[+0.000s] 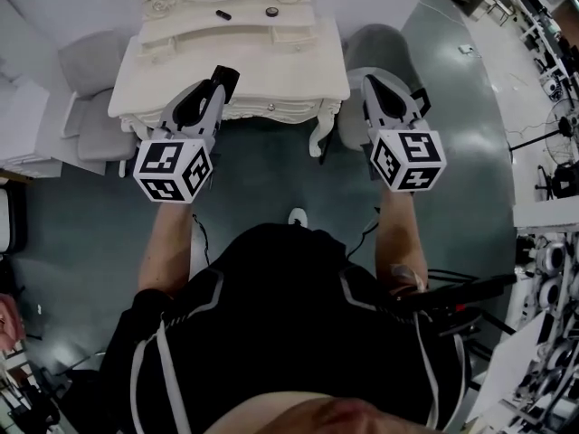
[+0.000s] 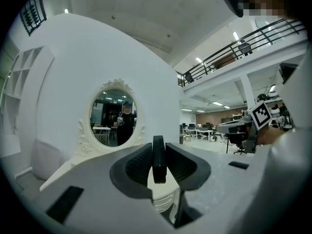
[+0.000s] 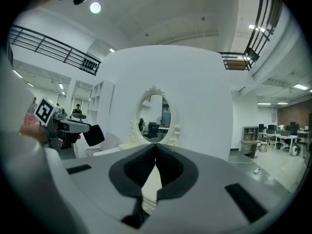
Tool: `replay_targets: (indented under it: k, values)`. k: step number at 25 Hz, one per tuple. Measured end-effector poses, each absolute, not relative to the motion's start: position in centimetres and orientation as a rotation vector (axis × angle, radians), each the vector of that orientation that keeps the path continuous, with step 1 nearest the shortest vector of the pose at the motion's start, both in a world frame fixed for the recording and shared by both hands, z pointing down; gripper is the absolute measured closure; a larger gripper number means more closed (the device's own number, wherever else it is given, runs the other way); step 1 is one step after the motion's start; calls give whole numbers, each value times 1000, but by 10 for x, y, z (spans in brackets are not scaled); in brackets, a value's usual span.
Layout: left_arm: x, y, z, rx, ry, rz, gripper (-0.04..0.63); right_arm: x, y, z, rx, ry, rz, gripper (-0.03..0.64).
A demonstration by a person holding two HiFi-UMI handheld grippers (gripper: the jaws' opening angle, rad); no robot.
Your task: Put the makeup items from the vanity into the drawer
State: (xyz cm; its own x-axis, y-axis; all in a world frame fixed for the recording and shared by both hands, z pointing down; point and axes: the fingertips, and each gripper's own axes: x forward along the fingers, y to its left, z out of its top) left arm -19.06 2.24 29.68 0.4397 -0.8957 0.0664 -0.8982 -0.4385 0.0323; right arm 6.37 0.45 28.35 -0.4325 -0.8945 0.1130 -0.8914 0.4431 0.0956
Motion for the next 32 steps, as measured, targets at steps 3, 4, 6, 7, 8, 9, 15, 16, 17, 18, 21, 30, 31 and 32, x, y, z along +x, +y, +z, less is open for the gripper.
replay_targets:
  k: [3,4,6,7,8,9,15,16,17,18,21,30,31,32]
  values:
    - [-175,1,295,2611,-1642,92,508,75,-17,284,1558,-2544,-40,612]
    - [-170,-6,295,2612,-1645,99,508,79,-24,285,1551,-2546,-43,612]
    - [-161,-19,297,2613,-1648,112,507,85,-37,287,1540,-2560,-37,612]
    - [-157,-27,298,2613,-1649,120,508,89,-43,288,1533,-2569,-33,612]
    - [-152,-35,300,2612,-1649,129,507,92,-49,289,1525,-2575,-33,612]
    - [-148,-42,302,2608,-1650,138,508,95,-54,290,1515,-2580,-34,612]
    - [-115,-85,318,2579,-1631,189,508,126,-82,297,1473,-2611,-30,612]
    - [-110,-92,319,2577,-1630,199,508,131,-88,298,1471,-2614,-26,612]
    - [-106,-100,321,2574,-1627,210,508,135,-94,299,1472,-2616,-17,612]
    - [-103,-107,323,2571,-1620,222,507,138,-100,302,1473,-2618,-5,612]
    - [-98,-129,334,2549,-1598,253,507,142,-114,307,1469,-2614,18,612]
    - [-92,-214,378,2532,-1500,333,507,145,-166,325,1517,-2532,51,612]
    - [-91,-224,383,2545,-1487,347,506,144,-172,326,1523,-2515,47,612]
    - [-91,-235,388,2566,-1477,371,506,143,-179,328,1529,-2494,43,611]
